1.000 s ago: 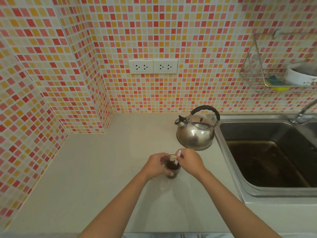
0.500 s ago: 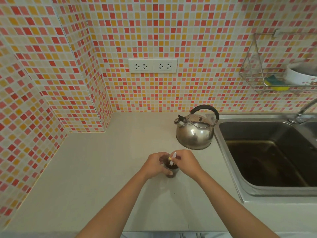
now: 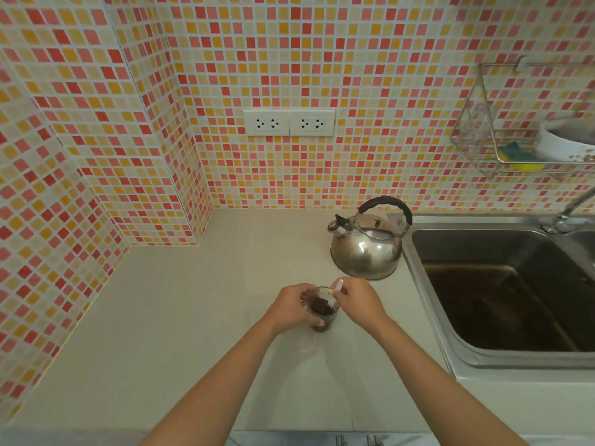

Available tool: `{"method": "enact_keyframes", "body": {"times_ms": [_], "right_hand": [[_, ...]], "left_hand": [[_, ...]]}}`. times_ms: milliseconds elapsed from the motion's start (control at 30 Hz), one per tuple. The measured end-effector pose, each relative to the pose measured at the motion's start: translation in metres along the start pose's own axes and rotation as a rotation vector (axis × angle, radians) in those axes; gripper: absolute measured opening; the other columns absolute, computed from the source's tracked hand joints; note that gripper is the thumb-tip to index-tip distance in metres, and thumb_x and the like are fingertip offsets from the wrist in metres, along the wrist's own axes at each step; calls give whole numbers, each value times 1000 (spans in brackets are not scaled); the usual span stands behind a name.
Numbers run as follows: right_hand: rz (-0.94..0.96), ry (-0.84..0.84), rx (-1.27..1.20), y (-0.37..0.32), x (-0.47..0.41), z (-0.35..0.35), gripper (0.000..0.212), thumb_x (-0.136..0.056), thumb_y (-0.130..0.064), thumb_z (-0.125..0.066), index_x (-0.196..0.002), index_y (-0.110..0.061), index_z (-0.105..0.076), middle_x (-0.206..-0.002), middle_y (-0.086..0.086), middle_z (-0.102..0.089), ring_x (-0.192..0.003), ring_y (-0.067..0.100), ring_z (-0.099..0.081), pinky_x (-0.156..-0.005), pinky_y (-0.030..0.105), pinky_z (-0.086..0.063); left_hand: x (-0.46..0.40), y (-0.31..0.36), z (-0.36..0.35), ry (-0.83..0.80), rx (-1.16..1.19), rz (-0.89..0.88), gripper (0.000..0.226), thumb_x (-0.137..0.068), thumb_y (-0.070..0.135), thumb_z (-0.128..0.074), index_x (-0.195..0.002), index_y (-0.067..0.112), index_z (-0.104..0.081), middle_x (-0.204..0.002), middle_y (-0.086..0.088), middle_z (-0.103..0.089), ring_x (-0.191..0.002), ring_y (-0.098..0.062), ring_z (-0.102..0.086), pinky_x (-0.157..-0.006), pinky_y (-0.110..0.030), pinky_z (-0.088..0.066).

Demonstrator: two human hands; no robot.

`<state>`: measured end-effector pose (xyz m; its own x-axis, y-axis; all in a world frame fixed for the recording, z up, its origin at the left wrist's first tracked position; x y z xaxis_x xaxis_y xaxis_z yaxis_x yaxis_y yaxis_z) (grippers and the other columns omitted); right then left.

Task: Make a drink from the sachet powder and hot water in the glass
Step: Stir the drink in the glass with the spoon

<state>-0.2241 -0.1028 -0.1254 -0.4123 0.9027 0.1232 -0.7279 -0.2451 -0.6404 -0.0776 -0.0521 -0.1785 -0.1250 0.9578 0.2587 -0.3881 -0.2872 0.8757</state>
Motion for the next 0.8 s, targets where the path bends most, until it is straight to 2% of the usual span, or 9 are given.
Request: {"method": "enact_keyframes", "body": {"times_ms": [100, 167, 233, 333, 400, 467, 567, 633, 800], "right_hand": [[-115, 31, -202, 9, 1, -5, 20, -89, -13, -58, -77, -2, -69, -71, 14, -69, -65, 22, -61, -66, 32, -47], [-186, 73, -349, 13, 2, -4, 17, -87, -10, -61, -73, -8, -68, -61, 7, -66, -57, 14, -58, -65, 32, -50], [-211, 120, -447, 14, 1, 2, 14, -86, -8, -62, -75, -9, -71, -58, 2, -64, -51, 8, -56, -56, 22, -48], [-158, 166, -506, 9, 1, 15, 24, -85, -7, -64, -65, -20, -67, -56, -1, -64, -40, -1, -54, -45, 10, -40], [-87, 162, -461, 3, 3, 20, 23, -85, -12, -66, -65, -23, -66, -55, -4, -64, -41, -3, -53, -49, 15, -41], [15, 104, -357, -5, 6, 18, 13, -84, -14, -66, -72, -18, -71, -61, -4, -66, -51, -1, -57, -55, 21, -44], [157, -43, -40, -16, 9, 4, 16, -87, -20, -60, -84, -15, -75, -81, 3, -71, -76, 19, -64, -68, 32, -50], [176, -74, 148, -14, 8, 0, 23, -89, -23, -54, -86, -13, -74, -86, 6, -70, -79, 25, -63, -68, 35, -48], [47, -66, -50, -3, 7, -7, 16, -86, -14, -58, -87, -9, -73, -83, 13, -72, -77, 28, -65, -68, 35, -51]], "left_hand": [[1, 1, 0, -3, 1, 10, 69, -54, 3, -89, -117, 11, -64, -106, 2, -68, -100, -10, -64, -83, -7, -44], [1, 1, 0, -6, -4, 14, 70, -54, 3, -89, -118, 11, -63, -107, 2, -67, -101, -10, -63, -86, -10, -43], [0, 1, 0, -4, -11, 11, 70, -54, 4, -89, -118, 12, -63, -109, 3, -67, -102, -11, -63, -87, -12, -44], [-1, 1, 0, 8, -6, 3, 71, -53, 4, -89, -118, 13, -64, -111, 1, -68, -103, -13, -64, -93, -20, -49], [-1, 1, 0, 17, -10, -3, 71, -52, 6, -89, -118, 13, -64, -109, 0, -69, -101, -15, -65, -95, -26, -51], [0, 1, 0, 25, -2, -5, 70, -53, 4, -89, -117, 11, -64, -108, -2, -68, -100, -15, -65, -96, -27, -52], [1, 1, 0, 33, -7, -11, 67, -54, 4, -88, -116, 10, -64, -111, -4, -70, -102, -16, -66, -98, -26, -51], [3, 3, 0, 26, -14, -7, 70, -54, 5, -89, -119, 9, -63, -115, -5, -69, -106, -17, -65, -99, -27, -51], [5, 5, 0, 26, -10, 3, 70, -56, 3, -88, -120, 7, -62, -117, -8, -68, -108, -20, -64, -101, -30, -50]]}}
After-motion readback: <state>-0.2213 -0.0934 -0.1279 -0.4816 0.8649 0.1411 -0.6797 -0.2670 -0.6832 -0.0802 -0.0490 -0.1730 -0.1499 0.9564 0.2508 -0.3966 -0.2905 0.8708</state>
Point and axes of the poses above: each hand's wrist, its own x-axis away from the middle knuckle, its own z-axis out of the back of the hand, y = z × x, the point moved 5 cm from there along -x, towards the middle knuckle
